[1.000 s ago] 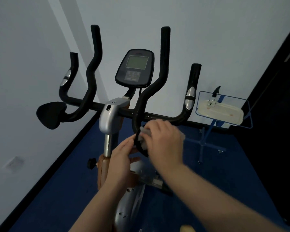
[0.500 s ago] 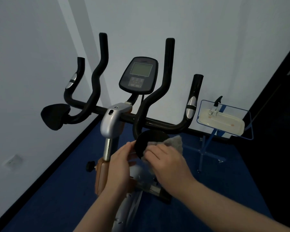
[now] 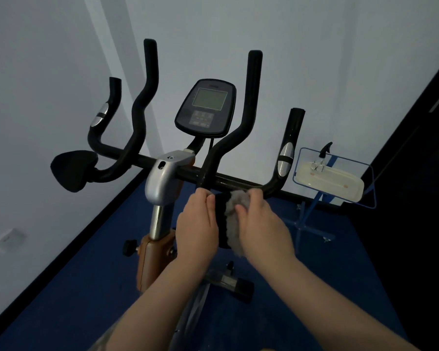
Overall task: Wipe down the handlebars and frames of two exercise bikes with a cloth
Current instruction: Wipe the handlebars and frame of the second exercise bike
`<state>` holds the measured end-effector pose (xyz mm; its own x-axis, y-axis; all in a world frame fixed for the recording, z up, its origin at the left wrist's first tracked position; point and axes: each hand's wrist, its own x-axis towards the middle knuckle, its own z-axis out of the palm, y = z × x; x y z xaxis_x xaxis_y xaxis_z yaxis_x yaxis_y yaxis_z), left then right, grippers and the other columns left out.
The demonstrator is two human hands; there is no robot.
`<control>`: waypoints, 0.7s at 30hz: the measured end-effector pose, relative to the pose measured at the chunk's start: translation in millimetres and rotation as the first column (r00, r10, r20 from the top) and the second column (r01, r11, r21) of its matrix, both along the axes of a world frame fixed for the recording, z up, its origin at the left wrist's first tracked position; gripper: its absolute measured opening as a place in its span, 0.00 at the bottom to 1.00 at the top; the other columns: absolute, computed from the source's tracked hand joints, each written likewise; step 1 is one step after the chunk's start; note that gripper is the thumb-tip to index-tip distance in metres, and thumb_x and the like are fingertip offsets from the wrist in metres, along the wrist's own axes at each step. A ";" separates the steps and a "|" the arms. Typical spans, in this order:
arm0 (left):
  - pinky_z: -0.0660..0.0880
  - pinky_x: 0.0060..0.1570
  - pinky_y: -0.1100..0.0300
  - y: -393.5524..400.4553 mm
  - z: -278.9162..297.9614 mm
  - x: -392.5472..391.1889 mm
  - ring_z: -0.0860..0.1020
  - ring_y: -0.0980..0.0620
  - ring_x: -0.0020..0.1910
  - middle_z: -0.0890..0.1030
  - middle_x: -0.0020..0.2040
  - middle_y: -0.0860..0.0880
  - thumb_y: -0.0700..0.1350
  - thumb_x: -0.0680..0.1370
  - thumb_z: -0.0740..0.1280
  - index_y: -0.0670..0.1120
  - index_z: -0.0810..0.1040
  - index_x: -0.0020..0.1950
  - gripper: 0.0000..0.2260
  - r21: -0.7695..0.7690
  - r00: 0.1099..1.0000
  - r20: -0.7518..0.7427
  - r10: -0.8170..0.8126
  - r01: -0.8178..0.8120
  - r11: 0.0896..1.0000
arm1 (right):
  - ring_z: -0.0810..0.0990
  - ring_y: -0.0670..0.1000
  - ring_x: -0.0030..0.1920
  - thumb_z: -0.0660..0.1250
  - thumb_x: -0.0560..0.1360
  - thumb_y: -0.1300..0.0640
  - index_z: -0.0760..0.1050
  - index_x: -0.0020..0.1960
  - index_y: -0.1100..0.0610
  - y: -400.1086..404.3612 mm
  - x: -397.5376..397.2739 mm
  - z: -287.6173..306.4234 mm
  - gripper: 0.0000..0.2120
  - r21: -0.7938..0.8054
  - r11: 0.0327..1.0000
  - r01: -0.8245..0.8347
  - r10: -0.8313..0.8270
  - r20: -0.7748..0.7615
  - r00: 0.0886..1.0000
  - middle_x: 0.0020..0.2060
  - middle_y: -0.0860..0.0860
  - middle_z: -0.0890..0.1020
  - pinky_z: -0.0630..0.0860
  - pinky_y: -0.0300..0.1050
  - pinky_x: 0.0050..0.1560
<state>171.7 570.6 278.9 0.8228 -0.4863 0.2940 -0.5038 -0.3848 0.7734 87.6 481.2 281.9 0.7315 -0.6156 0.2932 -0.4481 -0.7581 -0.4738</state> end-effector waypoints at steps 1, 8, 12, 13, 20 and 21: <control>0.73 0.36 0.42 -0.2 0.3 0.4 0.73 0.47 0.34 0.73 0.37 0.48 0.51 0.82 0.50 0.47 0.69 0.45 0.14 0.009 1.000 0.018 0.002 -0.002 1.000 | 0.73 0.49 0.36 0.48 0.79 0.44 0.58 0.55 0.50 -1.3 -2.2 0.0 0.10 -0.009 1.000 0.000 0.000 -0.047 0.999 0.44 0.51 0.76 0.66 0.45 0.30; 0.70 0.33 0.45 0.2 -0.8 0.1 0.71 0.46 0.31 0.71 0.35 0.48 0.49 0.83 0.52 0.45 0.68 0.43 0.13 0.017 0.996 0.084 -0.008 0.007 1.000 | 0.77 0.53 0.41 0.48 0.82 0.46 0.62 0.56 0.54 4.4 8.8 15.8 0.12 0.047 0.995 0.084 -0.082 -0.053 0.995 0.46 0.52 0.78 0.72 0.49 0.36; 0.71 0.34 0.45 2.6 -2.5 7.2 0.72 0.47 0.30 0.73 0.36 0.49 0.48 0.83 0.52 0.47 0.69 0.44 0.12 0.046 0.985 0.166 -0.057 0.050 0.998 | 0.78 0.52 0.38 0.47 0.81 0.44 0.59 0.56 0.51 20.9 -29.1 10.9 0.12 0.052 0.997 0.052 -0.045 -0.126 0.991 0.42 0.50 0.78 0.73 0.47 0.33; 0.71 0.35 0.46 2.4 -3.3 9.2 0.73 0.48 0.31 0.73 0.36 0.49 0.48 0.82 0.53 0.47 0.69 0.44 0.11 0.046 0.981 0.188 -0.056 0.048 0.998 | 0.78 0.52 0.37 0.47 0.81 0.43 0.59 0.54 0.50 12.2 -33.2 15.8 0.12 0.032 0.999 0.029 -0.024 -0.144 0.989 0.39 0.48 0.77 0.74 0.49 0.33; 0.71 0.44 0.48 -7.1 -6.3 -0.3 0.74 0.49 0.40 0.73 0.43 0.51 0.47 0.80 0.62 0.47 0.75 0.48 0.05 -0.046 0.983 0.144 0.116 -0.110 0.993 | 0.77 0.47 0.43 0.56 0.80 0.47 0.70 0.58 0.47 -75.7 -12.7 68.9 0.09 -0.233 0.962 -0.144 0.173 0.109 0.979 0.45 0.46 0.80 0.75 0.48 0.42; 0.70 0.46 0.49 -7.8 -7.3 -0.9 0.75 0.49 0.43 0.74 0.44 0.51 0.47 0.79 0.64 0.47 0.76 0.48 0.05 -0.050 0.976 0.153 0.153 -0.147 0.988 | 0.77 0.48 0.48 0.58 0.80 0.47 0.71 0.59 0.47 -83.4 -4.2 64.3 0.10 -0.281 0.921 -0.270 0.267 -0.051 0.962 0.49 0.46 0.80 0.74 0.50 0.51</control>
